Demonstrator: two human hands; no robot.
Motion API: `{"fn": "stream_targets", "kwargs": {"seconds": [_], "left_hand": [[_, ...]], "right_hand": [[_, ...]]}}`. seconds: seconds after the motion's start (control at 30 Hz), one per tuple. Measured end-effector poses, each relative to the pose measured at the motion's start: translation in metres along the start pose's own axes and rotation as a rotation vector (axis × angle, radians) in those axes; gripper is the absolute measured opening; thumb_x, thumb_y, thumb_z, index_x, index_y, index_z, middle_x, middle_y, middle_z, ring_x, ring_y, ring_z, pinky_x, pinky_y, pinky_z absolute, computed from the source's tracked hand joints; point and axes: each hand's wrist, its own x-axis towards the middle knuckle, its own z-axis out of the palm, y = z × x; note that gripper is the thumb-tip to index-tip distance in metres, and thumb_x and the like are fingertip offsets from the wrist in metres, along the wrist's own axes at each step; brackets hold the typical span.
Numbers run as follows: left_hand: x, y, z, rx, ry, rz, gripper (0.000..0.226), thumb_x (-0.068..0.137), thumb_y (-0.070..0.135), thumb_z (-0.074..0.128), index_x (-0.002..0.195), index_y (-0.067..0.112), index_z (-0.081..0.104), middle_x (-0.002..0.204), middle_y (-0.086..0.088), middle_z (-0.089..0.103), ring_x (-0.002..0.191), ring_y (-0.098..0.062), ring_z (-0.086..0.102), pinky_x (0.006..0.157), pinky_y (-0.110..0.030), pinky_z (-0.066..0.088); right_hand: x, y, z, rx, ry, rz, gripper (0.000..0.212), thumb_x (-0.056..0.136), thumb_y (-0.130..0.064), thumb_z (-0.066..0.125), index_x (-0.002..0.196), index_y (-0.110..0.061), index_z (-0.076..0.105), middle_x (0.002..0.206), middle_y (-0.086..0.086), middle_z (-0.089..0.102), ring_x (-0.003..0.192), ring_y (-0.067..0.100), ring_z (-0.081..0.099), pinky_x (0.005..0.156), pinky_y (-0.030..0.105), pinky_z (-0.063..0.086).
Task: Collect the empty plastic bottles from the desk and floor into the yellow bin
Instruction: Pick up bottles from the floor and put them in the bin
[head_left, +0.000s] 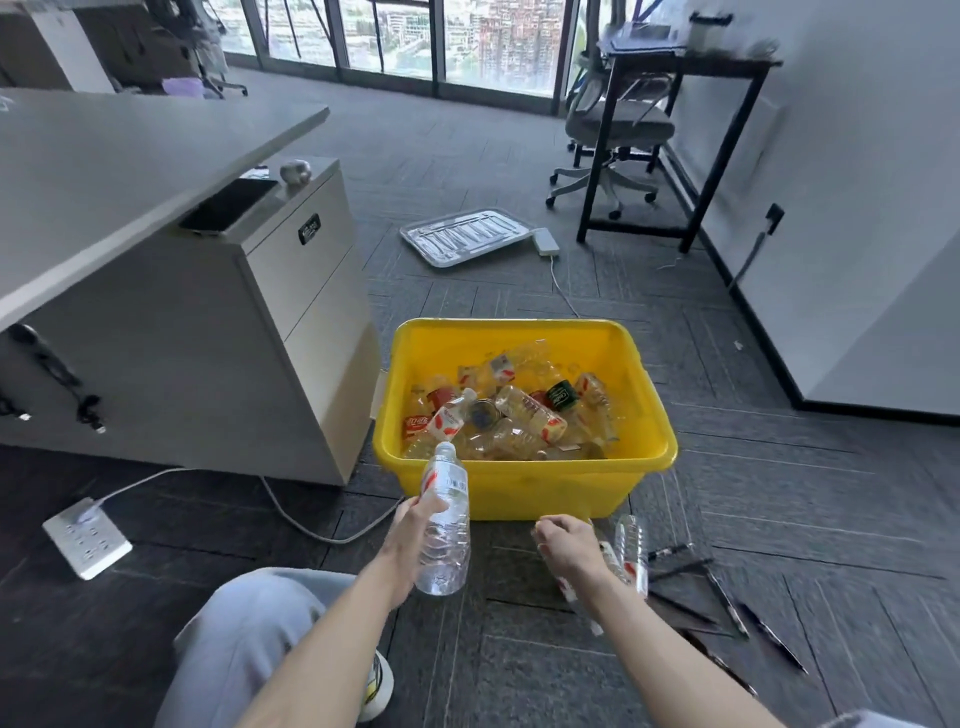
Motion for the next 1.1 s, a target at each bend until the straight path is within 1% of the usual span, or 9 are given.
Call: {"fn": "stream_targets", "kwargs": {"seconds": [0.13,0.23,0.37,0.43,0.53,0.63,0.83,0.97,1.1], "left_hand": [[-0.003,-0.008,0.015,0.006,0.023,0.014,0.087,0.059,0.043,0.079,0.134,0.012,0.047,0.115,-0.022,0.064,0.092,-0.036,0.066,0.067,-0.042,0.054],[-0.004,0.004,0.027,0.030,0.047,0.042,0.102,0.050,0.053,0.083,0.137,0.016,0.045,0.118,-0.015,0.066,0.100,-0.033,0.067,0.081,-0.047,0.056],[-0.020,0.060,0.056,0.130,0.135,0.108,0.083,0.075,0.042,0.075,0.143,0.015,0.036,0.132,-0.011,0.054,0.109,-0.026,0.057,0.075,-0.036,0.049],[-0.012,0.107,0.068,0.190,0.210,0.192,0.084,0.079,0.042,0.073,0.147,0.013,0.032,0.143,-0.011,0.046,0.122,-0.031,0.050,0.082,-0.040,0.050],[0.002,0.174,0.082,0.429,0.284,0.320,0.103,0.075,0.055,0.071,0.154,0.018,0.017,0.157,-0.010,0.023,0.141,-0.033,0.031,0.111,-0.047,0.034],[0.010,0.198,0.086,0.831,0.355,0.373,0.079,0.093,0.048,0.054,0.155,0.016,0.016,0.159,-0.009,0.016,0.145,-0.031,0.021,0.114,-0.043,0.025],[0.007,0.143,0.073,1.125,0.239,0.299,0.056,0.094,0.045,0.047,0.143,0.019,0.040,0.145,-0.008,0.044,0.129,-0.029,0.045,0.106,-0.046,0.042],[-0.015,0.103,0.066,1.224,0.190,0.243,0.055,0.095,0.041,0.048,0.146,0.020,0.040,0.151,-0.006,0.037,0.136,-0.026,0.039,0.110,-0.042,0.038],[-0.043,0.071,0.062,1.297,0.175,0.217,0.050,0.096,0.042,0.045,0.141,0.020,0.043,0.147,-0.006,0.041,0.130,-0.027,0.044,0.105,-0.041,0.041]], "right_hand": [[-0.010,0.019,-0.012,0.009,-0.006,0.036,0.038,0.069,-0.044,0.057,0.097,-0.022,0.070,0.094,0.003,0.073,0.084,0.020,0.062,0.070,0.035,0.048],[-0.021,0.018,-0.016,-0.016,0.000,0.045,0.040,0.072,-0.041,0.057,0.103,-0.019,0.069,0.093,0.002,0.071,0.084,0.019,0.058,0.063,0.030,0.043],[-0.054,-0.018,-0.025,-0.069,0.048,-0.012,0.029,0.093,-0.024,0.056,0.119,-0.015,0.063,0.113,0.004,0.063,0.107,0.021,0.057,0.095,0.035,0.047],[-0.054,-0.032,-0.031,-0.071,0.067,-0.052,0.032,0.096,-0.022,0.053,0.126,-0.012,0.060,0.121,0.007,0.061,0.109,0.021,0.054,0.096,0.032,0.044],[-0.053,-0.055,-0.039,-0.063,0.074,-0.113,0.032,0.097,-0.019,0.051,0.127,-0.011,0.060,0.125,0.007,0.062,0.105,0.019,0.054,0.086,0.028,0.041],[-0.050,-0.070,-0.044,-0.112,0.081,-0.153,0.031,0.097,-0.021,0.052,0.126,-0.015,0.061,0.123,0.005,0.064,0.102,0.017,0.055,0.084,0.024,0.039],[-0.039,-0.080,-0.041,-0.171,0.092,-0.157,0.033,0.094,-0.027,0.053,0.125,-0.019,0.062,0.124,0.004,0.065,0.108,0.022,0.059,0.099,0.037,0.047],[-0.050,-0.083,-0.037,-0.288,0.075,-0.228,0.032,0.094,-0.029,0.052,0.123,-0.021,0.062,0.122,0.002,0.066,0.108,0.023,0.059,0.101,0.044,0.046],[-0.069,-0.078,-0.039,-0.467,0.057,-0.325,0.035,0.095,-0.028,0.052,0.127,-0.016,0.060,0.125,0.004,0.065,0.110,0.022,0.060,0.096,0.037,0.049]]}}
